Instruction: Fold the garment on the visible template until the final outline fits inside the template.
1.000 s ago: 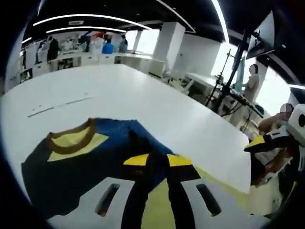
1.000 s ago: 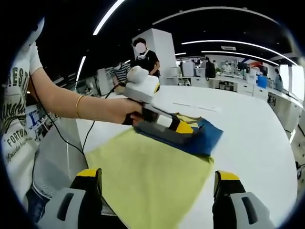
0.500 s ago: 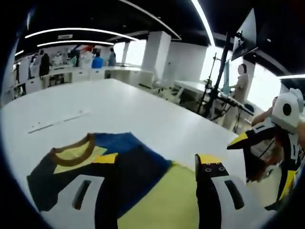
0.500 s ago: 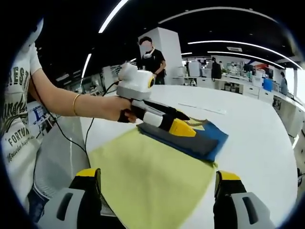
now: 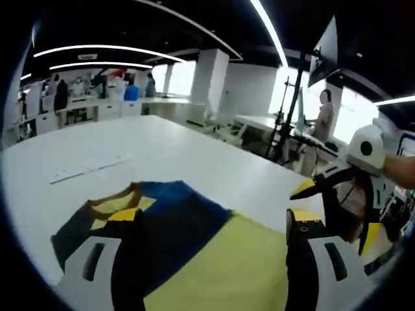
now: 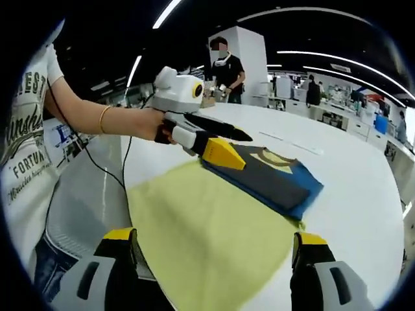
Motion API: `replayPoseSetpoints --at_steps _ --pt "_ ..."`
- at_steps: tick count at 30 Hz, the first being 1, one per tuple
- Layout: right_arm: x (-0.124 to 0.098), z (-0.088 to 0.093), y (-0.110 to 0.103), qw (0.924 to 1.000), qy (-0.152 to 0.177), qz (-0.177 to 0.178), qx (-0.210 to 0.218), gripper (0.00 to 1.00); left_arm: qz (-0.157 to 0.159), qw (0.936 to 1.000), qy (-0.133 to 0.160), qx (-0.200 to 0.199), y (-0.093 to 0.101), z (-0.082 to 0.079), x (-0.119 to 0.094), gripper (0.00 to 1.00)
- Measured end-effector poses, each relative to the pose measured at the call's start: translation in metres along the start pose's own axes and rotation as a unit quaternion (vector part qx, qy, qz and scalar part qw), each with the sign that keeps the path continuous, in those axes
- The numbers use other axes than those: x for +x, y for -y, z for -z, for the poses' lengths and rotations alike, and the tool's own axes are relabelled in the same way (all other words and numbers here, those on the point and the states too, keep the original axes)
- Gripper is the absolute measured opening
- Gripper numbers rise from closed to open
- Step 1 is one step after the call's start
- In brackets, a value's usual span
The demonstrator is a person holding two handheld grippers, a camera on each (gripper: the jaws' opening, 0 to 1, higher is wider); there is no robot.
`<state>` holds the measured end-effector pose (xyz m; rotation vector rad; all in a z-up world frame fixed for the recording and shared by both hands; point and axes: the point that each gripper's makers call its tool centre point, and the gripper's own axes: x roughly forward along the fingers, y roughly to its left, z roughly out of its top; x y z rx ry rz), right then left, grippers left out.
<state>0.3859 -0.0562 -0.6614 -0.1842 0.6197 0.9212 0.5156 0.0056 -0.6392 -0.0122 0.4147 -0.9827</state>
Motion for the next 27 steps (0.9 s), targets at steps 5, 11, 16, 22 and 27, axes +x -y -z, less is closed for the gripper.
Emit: replayPoseSetpoints --at_steps 5,11,16,22,27 --pt "0.000 0.004 -0.002 0.9998 -0.012 -0.012 -0.011 0.99 -0.004 0.9999 -0.002 -0.009 -0.002 0.008 -0.018 0.95" --pt "0.000 0.009 -0.004 0.9995 -0.020 -0.019 -0.015 0.99 -0.004 1.0000 0.000 -0.008 -0.001 0.013 -0.040 0.99" --pt "-0.001 0.014 -0.006 0.9995 -0.021 -0.022 -0.012 0.99 -0.007 1.0000 -0.005 0.000 -0.002 0.021 -0.059 0.99" --pt "-0.001 0.020 -0.010 0.9993 -0.025 -0.025 -0.012 0.99 -0.009 0.9999 -0.005 0.001 0.000 0.030 -0.081 0.99" --pt "0.000 0.027 -0.016 0.9989 -0.033 -0.031 -0.011 0.97 -0.021 0.9997 -0.006 -0.012 -0.001 0.044 -0.099 0.99"
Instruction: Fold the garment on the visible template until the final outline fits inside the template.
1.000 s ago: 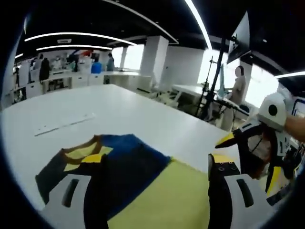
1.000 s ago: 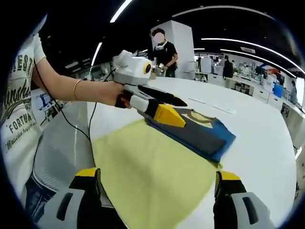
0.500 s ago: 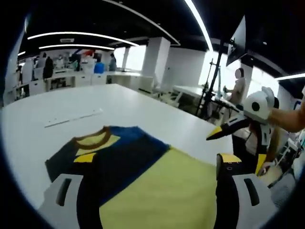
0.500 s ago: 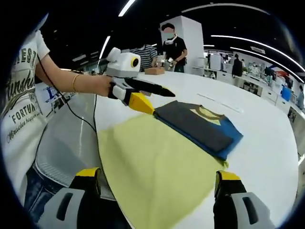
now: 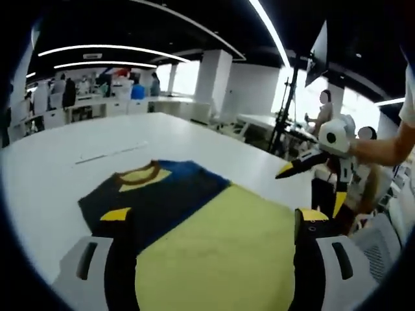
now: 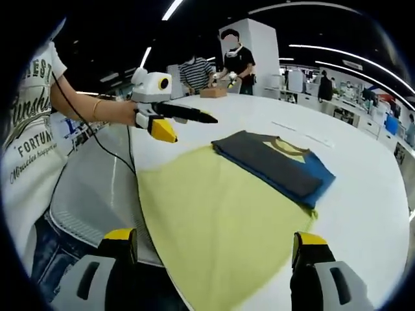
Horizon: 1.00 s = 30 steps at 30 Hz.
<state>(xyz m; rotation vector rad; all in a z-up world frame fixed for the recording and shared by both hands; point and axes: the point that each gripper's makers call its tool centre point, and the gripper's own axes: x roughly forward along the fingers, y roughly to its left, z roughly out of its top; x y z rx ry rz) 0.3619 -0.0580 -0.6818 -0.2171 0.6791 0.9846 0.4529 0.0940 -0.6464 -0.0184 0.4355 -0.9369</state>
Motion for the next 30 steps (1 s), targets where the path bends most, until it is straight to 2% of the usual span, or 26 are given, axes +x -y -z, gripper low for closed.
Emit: replayPoseSetpoints --at_steps 12,14,18,21,23,28,30 --pt "0.002 0.015 -0.009 1.0000 -0.008 0.004 0.002 0.95 -0.011 0.9995 -0.028 -0.005 0.011 0.039 -0.031 0.93" --pt "0.002 0.019 -0.012 1.0000 -0.006 0.005 0.006 0.94 -0.006 0.9989 -0.046 -0.006 0.015 0.052 -0.039 0.91" --pt "0.003 0.022 -0.015 0.9999 0.000 0.006 0.016 0.90 -0.004 0.9974 -0.070 0.015 0.016 0.067 -0.048 0.87" --pt "0.004 0.025 -0.017 0.9997 0.000 0.006 0.022 0.87 -0.006 0.9971 -0.074 0.019 0.016 0.077 -0.054 0.84" --pt "0.005 0.027 -0.020 0.9998 -0.002 0.005 0.018 0.86 0.000 0.9957 -0.086 0.034 0.017 0.084 -0.058 0.84" --pt "0.009 0.037 -0.024 0.9998 -0.018 0.002 0.007 0.84 0.020 0.9939 -0.106 0.025 0.024 0.099 -0.064 0.78" --pt "0.010 0.042 -0.025 0.9997 -0.026 0.001 0.005 0.82 0.028 0.9923 -0.115 0.036 0.028 0.105 -0.066 0.78"
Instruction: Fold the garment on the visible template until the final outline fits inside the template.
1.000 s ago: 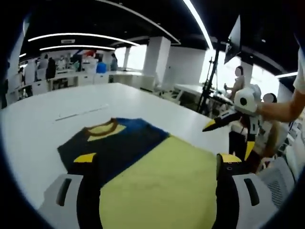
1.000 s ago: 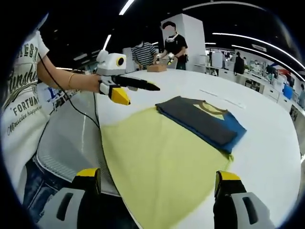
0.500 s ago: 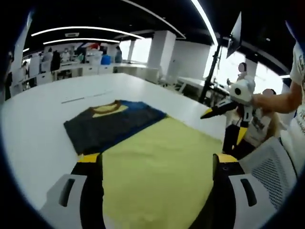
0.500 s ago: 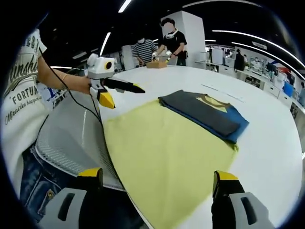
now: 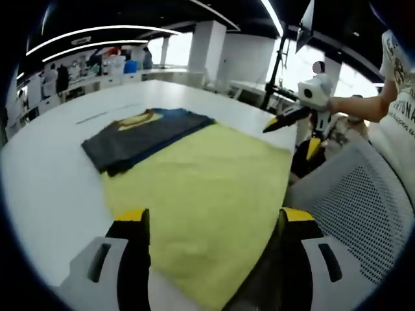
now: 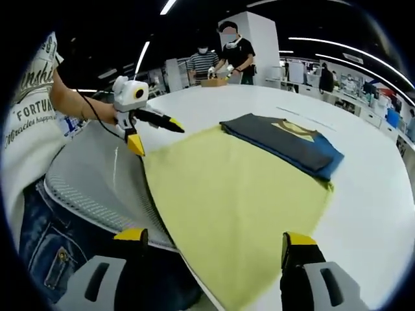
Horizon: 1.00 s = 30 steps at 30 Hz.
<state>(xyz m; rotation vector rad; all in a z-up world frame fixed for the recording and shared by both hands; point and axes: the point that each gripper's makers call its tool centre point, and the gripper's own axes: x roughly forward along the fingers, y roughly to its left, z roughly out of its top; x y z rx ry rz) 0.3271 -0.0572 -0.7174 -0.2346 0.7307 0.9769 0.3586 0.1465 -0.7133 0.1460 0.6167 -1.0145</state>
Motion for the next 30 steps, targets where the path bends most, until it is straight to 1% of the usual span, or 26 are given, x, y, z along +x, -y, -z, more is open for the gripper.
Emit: replayPoseSetpoints --at_steps 2,4,6,9,12,15,18,21,23,25,27,28,29,30 --pt "0.001 0.003 0.000 1.0000 -0.003 0.000 0.000 0.81 0.012 0.9998 -0.011 0.008 0.004 0.006 0.000 0.76" --pt "0.001 0.007 0.001 1.0000 -0.006 0.002 0.002 0.79 0.033 0.9994 -0.012 0.000 0.009 0.011 0.000 0.72" --pt "0.001 0.012 0.003 0.9999 -0.012 0.007 0.004 0.77 0.029 0.9992 -0.027 0.007 0.006 0.019 -0.002 0.69" --pt "0.000 0.017 0.003 0.9998 -0.019 0.010 0.000 0.74 0.033 0.9986 -0.035 0.023 0.006 0.024 -0.003 0.68" --pt "-0.001 0.024 0.004 0.9995 -0.030 0.011 -0.004 0.72 0.034 0.9977 -0.050 0.029 0.006 0.031 -0.005 0.67" --pt "-0.001 0.027 0.005 0.9993 -0.035 0.014 -0.005 0.68 0.035 0.9960 -0.066 0.048 0.006 0.037 -0.008 0.65" --pt "-0.002 0.028 0.007 0.9992 -0.035 0.018 -0.007 0.67 0.036 0.9954 -0.071 0.053 0.007 0.040 -0.009 0.63" --pt "-0.001 0.032 0.009 0.9986 -0.045 0.023 -0.016 0.65 0.036 0.9925 -0.087 0.077 0.007 0.047 -0.011 0.63" --pt "-0.001 0.035 0.011 0.9985 -0.047 0.025 -0.013 0.63 0.036 0.9907 -0.098 0.087 0.006 0.052 -0.011 0.62" --pt "-0.001 0.037 0.014 0.9983 -0.048 0.030 -0.010 0.61 0.034 0.9903 -0.100 0.090 0.005 0.053 -0.011 0.61" --pt "-0.001 0.040 0.016 0.9979 -0.052 0.035 -0.011 0.60 0.025 0.9864 -0.116 0.114 0.000 0.057 -0.012 0.61" --pt "-0.001 0.040 0.017 0.9979 -0.053 0.036 -0.011 0.59 0.024 0.9818 -0.128 0.138 -0.002 0.059 -0.013 0.61" --pt "-0.002 0.041 0.018 0.9979 -0.053 0.037 -0.011 0.58 0.020 0.9802 -0.133 0.146 -0.003 0.060 -0.013 0.60" --pt "-0.002 0.042 0.019 0.9977 -0.054 0.038 -0.010 0.58 0.023 0.9830 -0.126 0.132 -0.001 0.059 -0.012 0.60"
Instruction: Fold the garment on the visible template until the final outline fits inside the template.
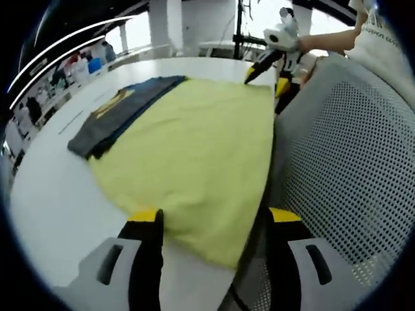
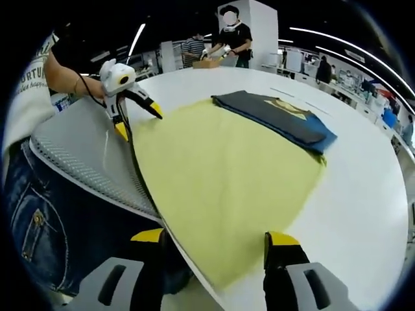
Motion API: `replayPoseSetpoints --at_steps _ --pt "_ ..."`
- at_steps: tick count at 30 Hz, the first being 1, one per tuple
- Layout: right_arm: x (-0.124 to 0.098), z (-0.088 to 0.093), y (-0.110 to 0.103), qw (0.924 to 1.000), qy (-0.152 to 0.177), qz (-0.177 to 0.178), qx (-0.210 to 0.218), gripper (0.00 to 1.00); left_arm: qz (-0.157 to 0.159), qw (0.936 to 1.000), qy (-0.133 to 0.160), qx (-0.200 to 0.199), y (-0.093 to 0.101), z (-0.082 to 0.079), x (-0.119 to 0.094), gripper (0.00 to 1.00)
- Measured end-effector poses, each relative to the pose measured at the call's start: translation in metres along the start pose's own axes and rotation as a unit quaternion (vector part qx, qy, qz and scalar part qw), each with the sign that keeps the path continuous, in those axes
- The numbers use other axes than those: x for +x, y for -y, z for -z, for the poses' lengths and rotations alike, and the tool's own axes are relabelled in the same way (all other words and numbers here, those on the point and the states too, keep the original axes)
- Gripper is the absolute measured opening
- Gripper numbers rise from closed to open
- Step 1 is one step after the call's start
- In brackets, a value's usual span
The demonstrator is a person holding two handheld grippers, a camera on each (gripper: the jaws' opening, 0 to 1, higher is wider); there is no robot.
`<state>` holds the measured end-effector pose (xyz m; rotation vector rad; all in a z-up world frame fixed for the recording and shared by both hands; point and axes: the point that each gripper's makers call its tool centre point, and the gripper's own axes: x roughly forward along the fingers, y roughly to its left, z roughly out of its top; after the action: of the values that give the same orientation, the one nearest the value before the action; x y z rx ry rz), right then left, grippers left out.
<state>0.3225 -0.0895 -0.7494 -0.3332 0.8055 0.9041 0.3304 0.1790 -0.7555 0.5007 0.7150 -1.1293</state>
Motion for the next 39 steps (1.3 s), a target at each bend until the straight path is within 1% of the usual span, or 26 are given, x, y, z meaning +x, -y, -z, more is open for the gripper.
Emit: replayPoseSetpoints --at_steps 2,4,7,11,14,15,16,18,19,20,22,23,25,26,30,32,33,34,36,39 --pt "0.000 0.002 0.001 1.0000 -0.003 0.002 -0.001 0.57 -0.001 1.0000 -0.002 -0.002 -0.002 0.002 0.000 0.58" --pt "-0.001 0.003 0.003 1.0000 -0.006 0.003 -0.005 0.56 -0.006 0.9999 -0.007 0.009 -0.005 0.004 0.000 0.55" --pt "-0.002 0.004 0.006 0.9999 -0.009 0.006 -0.009 0.54 -0.005 1.0000 -0.007 0.003 -0.005 0.004 -0.001 0.55" --pt "-0.002 0.009 0.005 0.9992 -0.023 0.001 -0.031 0.56 -0.004 0.9999 -0.011 0.010 -0.005 0.006 -0.001 0.55" --pt "-0.001 0.011 0.007 0.9984 -0.032 0.005 -0.045 0.53 0.000 0.9999 -0.009 0.005 -0.006 0.006 -0.002 0.54" --pt "-0.001 0.011 0.008 0.9985 -0.032 0.005 -0.044 0.53 0.001 1.0000 -0.009 0.002 -0.006 0.005 -0.002 0.53" --pt "-0.001 0.010 0.008 0.9986 -0.031 0.006 -0.043 0.52 0.000 1.0000 -0.010 -0.001 -0.008 0.005 -0.003 0.50" --pt "-0.001 0.010 0.010 0.9986 -0.030 0.007 -0.042 0.50 0.000 0.9999 -0.015 0.000 -0.010 0.006 -0.005 0.46" --pt "-0.001 0.010 0.010 0.9986 -0.030 0.007 -0.043 0.50 -0.002 0.9999 -0.016 0.005 -0.011 0.007 -0.005 0.46" --pt "-0.001 0.010 0.009 0.9984 -0.032 0.006 -0.047 0.50 -0.005 0.9998 -0.017 0.004 -0.013 0.008 -0.006 0.48" --pt "-0.001 0.010 0.007 0.9983 -0.032 0.002 -0.049 0.52 -0.005 0.9999 -0.015 -0.002 -0.013 0.009 -0.006 0.46" --pt "-0.001 0.011 0.008 0.9981 -0.032 0.003 -0.051 0.51 -0.008 0.9999 -0.015 -0.001 -0.013 0.009 -0.007 0.46" --pt "-0.001 0.013 0.010 0.9964 -0.041 0.009 -0.074 0.49 -0.010 0.9998 -0.016 0.003 -0.013 0.009 -0.008 0.43" --pt "-0.001 0.013 0.009 0.9967 -0.041 0.007 -0.071 0.50 -0.011 0.9998 -0.017 0.008 -0.013 0.008 -0.009 0.42" --pt "-0.001 0.012 0.010 0.9956 -0.042 0.006 -0.084 0.50 -0.011 0.9998 -0.017 0.003 -0.012 0.008 -0.008 0.35" --pt "-0.001 0.011 0.011 0.9954 -0.041 0.008 -0.087 0.45 -0.011 0.9998 -0.016 0.004 -0.011 0.007 -0.008 0.28" --pt "-0.002 0.012 0.010 0.9953 -0.042 0.005 -0.087 0.41 -0.011 0.9997 -0.020 0.006 -0.011 0.008 -0.008 0.22" --pt "-0.002 0.012 0.010 0.9953 -0.042 0.003 -0.088 0.35 -0.010 0.9997 -0.020 0.006 -0.010 0.008 -0.008 0.19" --pt "-0.002 0.012 0.008 0.9950 -0.039 -0.002 -0.092 0.24 -0.013 0.9996 -0.024 0.010 -0.011 0.007 -0.008 0.18" --pt "-0.003 0.013 0.008 0.9946 -0.041 -0.004 -0.096 0.14 -0.019 0.9992 -0.029 0.019 -0.013 0.008 -0.009 0.15"
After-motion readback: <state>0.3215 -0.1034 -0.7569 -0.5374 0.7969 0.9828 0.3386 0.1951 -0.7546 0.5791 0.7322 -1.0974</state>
